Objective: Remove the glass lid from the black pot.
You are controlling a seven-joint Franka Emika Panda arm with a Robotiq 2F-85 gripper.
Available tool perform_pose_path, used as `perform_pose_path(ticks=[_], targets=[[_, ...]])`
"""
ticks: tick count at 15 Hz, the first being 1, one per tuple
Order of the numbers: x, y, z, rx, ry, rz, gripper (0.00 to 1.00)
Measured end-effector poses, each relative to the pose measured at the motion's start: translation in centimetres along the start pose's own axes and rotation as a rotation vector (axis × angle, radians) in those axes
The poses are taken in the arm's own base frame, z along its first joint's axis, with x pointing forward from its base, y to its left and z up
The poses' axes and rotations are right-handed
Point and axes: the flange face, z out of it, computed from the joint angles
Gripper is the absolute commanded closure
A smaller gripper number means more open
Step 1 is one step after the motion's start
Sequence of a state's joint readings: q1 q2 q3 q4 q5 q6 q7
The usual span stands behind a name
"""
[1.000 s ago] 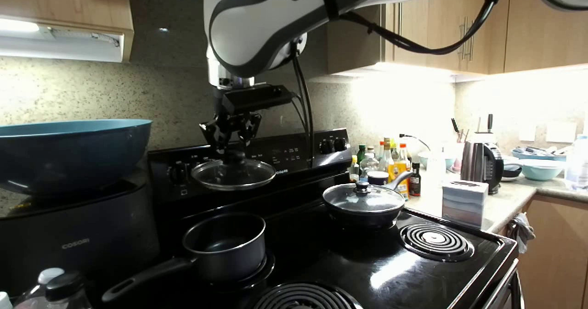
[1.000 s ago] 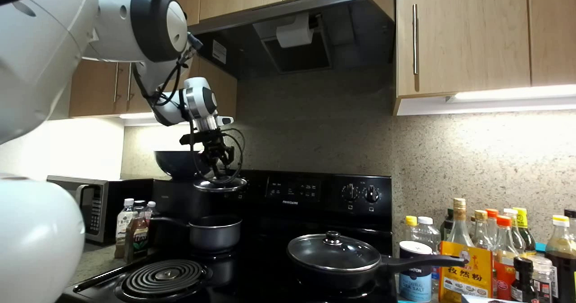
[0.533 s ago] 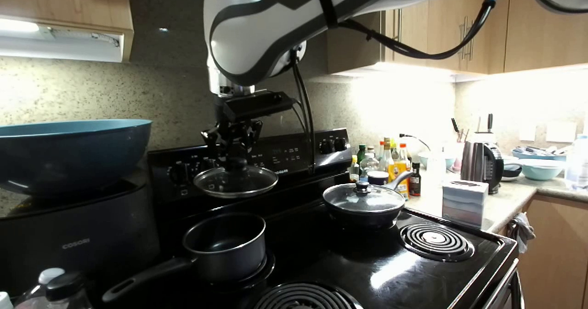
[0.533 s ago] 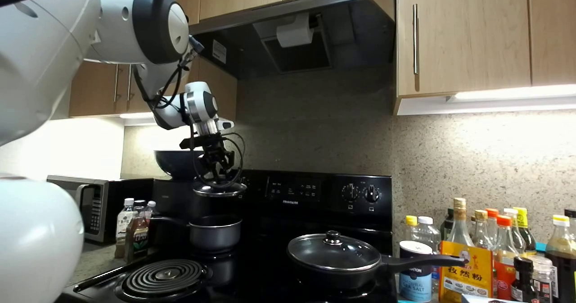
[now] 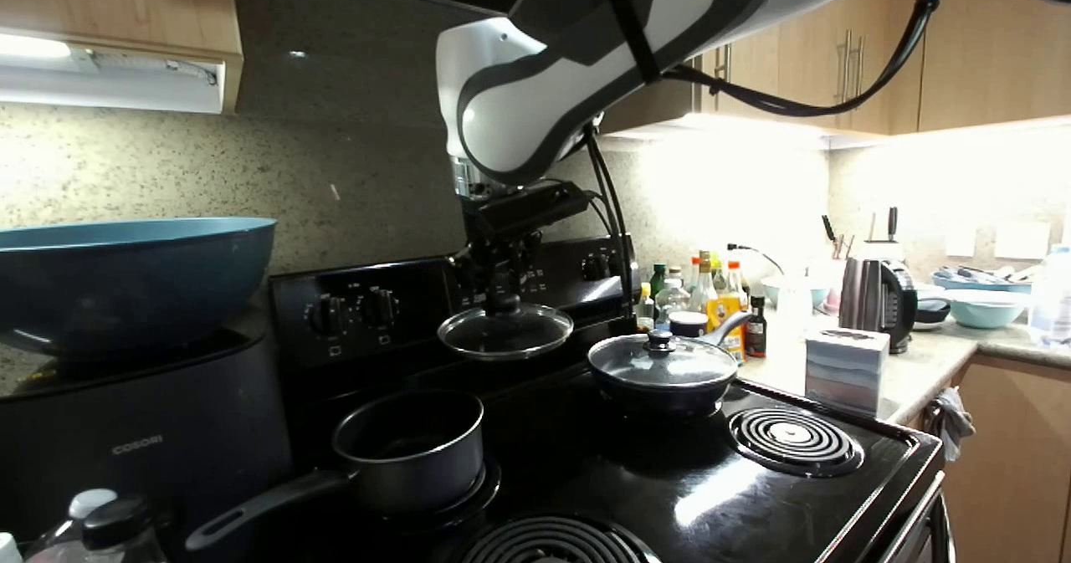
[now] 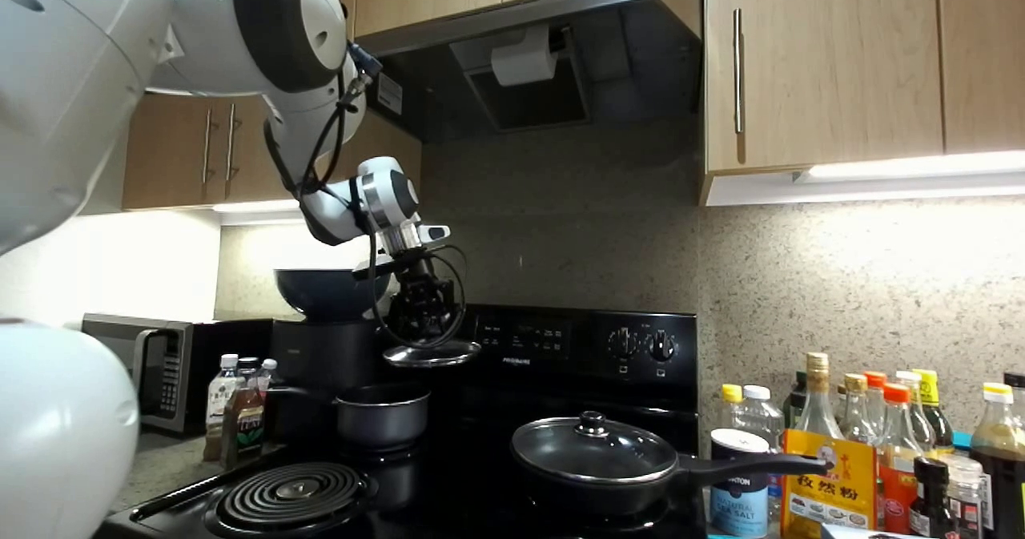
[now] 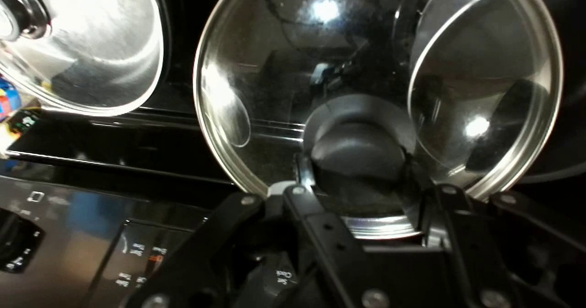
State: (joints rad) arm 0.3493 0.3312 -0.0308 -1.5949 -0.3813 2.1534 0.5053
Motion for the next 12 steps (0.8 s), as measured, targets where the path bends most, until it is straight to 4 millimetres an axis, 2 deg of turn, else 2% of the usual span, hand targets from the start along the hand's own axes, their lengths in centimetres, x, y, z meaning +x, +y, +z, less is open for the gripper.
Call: perform_pose_path(ticks=[2, 3, 5, 8, 9, 12], targets=[[-0.8, 1.8, 0.4, -0.030, -0.018, 0.051, 0.78], [-1.2, 2.5, 0.6, -0.040, -0.031, 0.076, 0.53], [-2.1, 3.7, 1.2, -0.058, -0.064, 0.115, 0.53], [-2.4, 4.0, 1.3, -0.061, -0.071, 0.124, 0.53], [-2.5, 4.0, 1.3, -0.061, -0.071, 0.124, 0.78], [-2.5, 3.8, 1.7, -0.060, -0.076, 0.121, 0.78]])
